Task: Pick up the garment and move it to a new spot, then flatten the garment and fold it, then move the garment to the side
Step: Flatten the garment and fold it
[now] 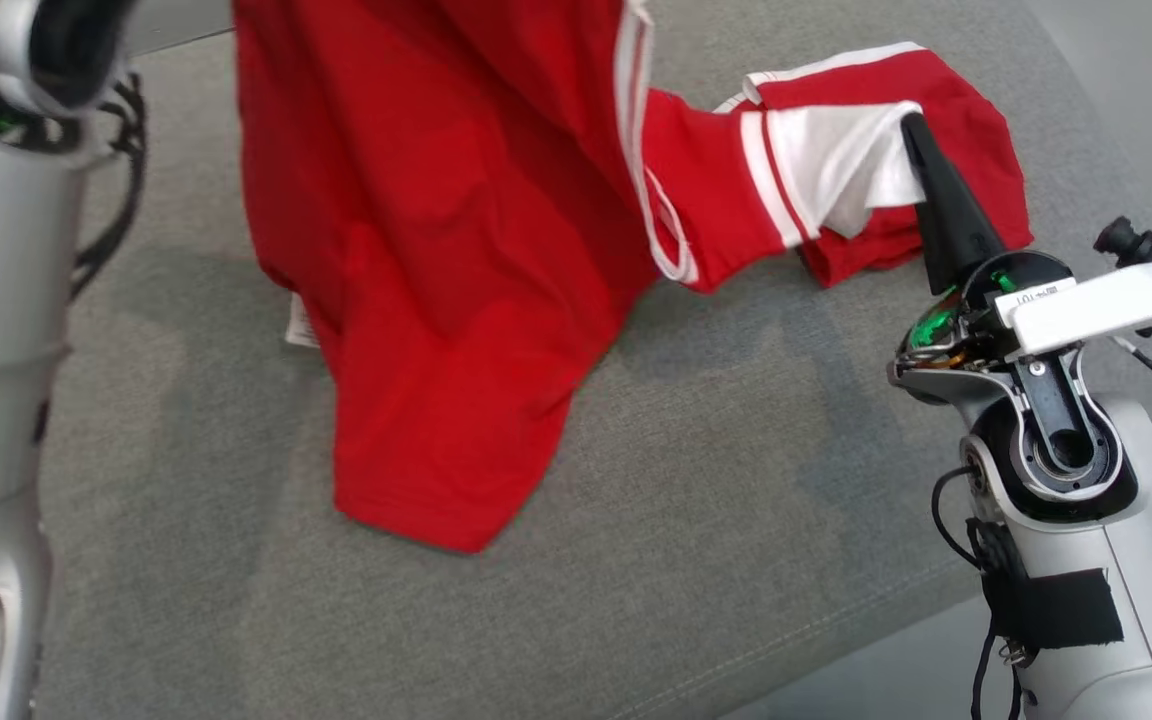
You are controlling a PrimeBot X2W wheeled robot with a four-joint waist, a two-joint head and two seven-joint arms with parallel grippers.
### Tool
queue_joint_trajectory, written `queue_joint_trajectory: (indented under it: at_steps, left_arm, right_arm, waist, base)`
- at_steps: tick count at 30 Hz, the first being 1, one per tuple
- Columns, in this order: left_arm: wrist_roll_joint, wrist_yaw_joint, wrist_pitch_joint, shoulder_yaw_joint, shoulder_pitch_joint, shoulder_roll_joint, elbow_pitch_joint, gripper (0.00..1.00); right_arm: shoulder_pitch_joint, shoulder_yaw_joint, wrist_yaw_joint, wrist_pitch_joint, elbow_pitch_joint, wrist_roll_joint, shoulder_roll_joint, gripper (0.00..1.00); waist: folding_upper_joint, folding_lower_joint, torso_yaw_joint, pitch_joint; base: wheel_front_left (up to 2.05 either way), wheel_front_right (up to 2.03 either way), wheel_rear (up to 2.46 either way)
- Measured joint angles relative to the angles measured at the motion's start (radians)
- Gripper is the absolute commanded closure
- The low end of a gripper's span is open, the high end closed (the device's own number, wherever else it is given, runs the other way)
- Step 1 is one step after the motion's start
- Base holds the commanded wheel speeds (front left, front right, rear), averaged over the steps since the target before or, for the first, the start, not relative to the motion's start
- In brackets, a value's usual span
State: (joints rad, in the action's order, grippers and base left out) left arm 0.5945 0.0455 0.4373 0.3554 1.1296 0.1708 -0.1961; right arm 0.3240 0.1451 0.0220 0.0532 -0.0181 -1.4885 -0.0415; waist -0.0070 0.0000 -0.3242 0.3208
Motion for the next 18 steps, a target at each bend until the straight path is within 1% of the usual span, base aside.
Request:
queue_joint_trajectory:
  at_steps: [5, 8, 10, 12, 14, 18]
  left_arm:
    - [-0.063, 0.025, -0.037, -0.077, 0.086, 0.086, -0.05, 1.0]
    - [-0.081, 0.026, -0.035, -0.082, 0.099, 0.134, -0.089, 1.0]
    - [-0.086, 0.023, -0.047, -0.067, 0.097, 0.136, -0.123, 1.0]
    - [-0.075, 0.015, -0.065, -0.059, 0.082, 0.115, -0.15, 1.0]
    - [-0.068, -0.003, -0.071, -0.038, 0.049, 0.093, -0.174, 1.0]
    - [-0.051, -0.015, -0.088, -0.021, -0.035, 0.074, -0.228, 1.0]
  right_arm:
    - [0.037, 0.058, -0.004, 0.0, -0.107, -0.007, -0.003, 1.0]
    - [0.063, 0.109, -0.017, 0.0, -0.125, -0.008, -0.004, 1.0]
    - [0.066, 0.126, -0.034, 0.0, -0.127, -0.008, -0.004, 1.0]
    - [0.066, 0.151, -0.046, -0.009, -0.126, -0.016, -0.007, 1.0]
    - [0.066, 0.182, -0.062, -0.014, -0.125, -0.03, -0.009, 1.0]
    - [0.066, 0.222, -0.086, -0.029, -0.118, -0.037, -0.008, 1.0]
  waist:
    - [0.0, 0.0, -0.065, 0.034]
    - [0.0, 0.0, -0.105, 0.054]
    - [0.0, 0.0, -0.129, 0.068]
    - [0.0, 0.0, -0.147, 0.084]
    - [0.0, 0.0, -0.159, 0.1]
    - [0.0, 0.0, -0.171, 0.125]
  base:
    - [0.0, 0.0, 0.0]
    - [0.0, 0.0, 0.0]
    - [0.0, 0.0, 0.0]
    - [0.0, 0.0, 0.0]
    - [0.0, 0.0, 0.0]
    - [0.0, 0.0, 0.0]
